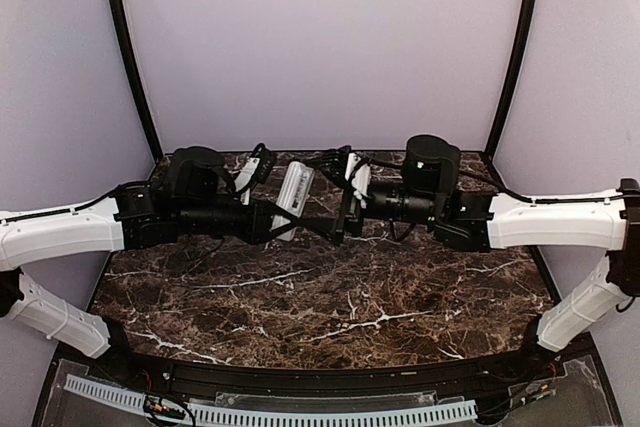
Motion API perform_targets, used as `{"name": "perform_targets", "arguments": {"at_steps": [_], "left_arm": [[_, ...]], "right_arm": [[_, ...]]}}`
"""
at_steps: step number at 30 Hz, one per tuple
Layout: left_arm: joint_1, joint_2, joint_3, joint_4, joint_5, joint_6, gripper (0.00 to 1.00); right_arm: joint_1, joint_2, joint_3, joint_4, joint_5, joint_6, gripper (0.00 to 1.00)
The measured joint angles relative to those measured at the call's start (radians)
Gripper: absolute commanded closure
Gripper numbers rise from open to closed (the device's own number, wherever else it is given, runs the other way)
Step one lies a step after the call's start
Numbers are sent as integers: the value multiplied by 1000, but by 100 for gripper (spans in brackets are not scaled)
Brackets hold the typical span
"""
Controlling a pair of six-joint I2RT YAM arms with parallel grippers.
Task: Load the batteries into the remote control
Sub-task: Remove the battery cover from the remote control.
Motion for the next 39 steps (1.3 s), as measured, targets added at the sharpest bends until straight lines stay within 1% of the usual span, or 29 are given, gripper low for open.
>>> {"name": "perform_targets", "arguments": {"at_steps": [4,10,16,23,33,39], "left_arm": [[3,9,0,2,23,-24,100],[8,9,0,24,44,-56,100],[9,9,-11,40,51,-76,100],[11,9,-16,51,52,-77,100],[11,8,-16,63,54,-77,100],[11,8,-16,68,63,-77,100]], "right_arm": [[-3,56,0,65,0,-23,6],[-12,79,0,103,0,-40,8],[-18,80,0,103,1,-48,10],[-19,77,0,74,15,-58,16],[-27,77,0,48,19,-57,18],[-28,76,0,45,27,-57,16]]}}
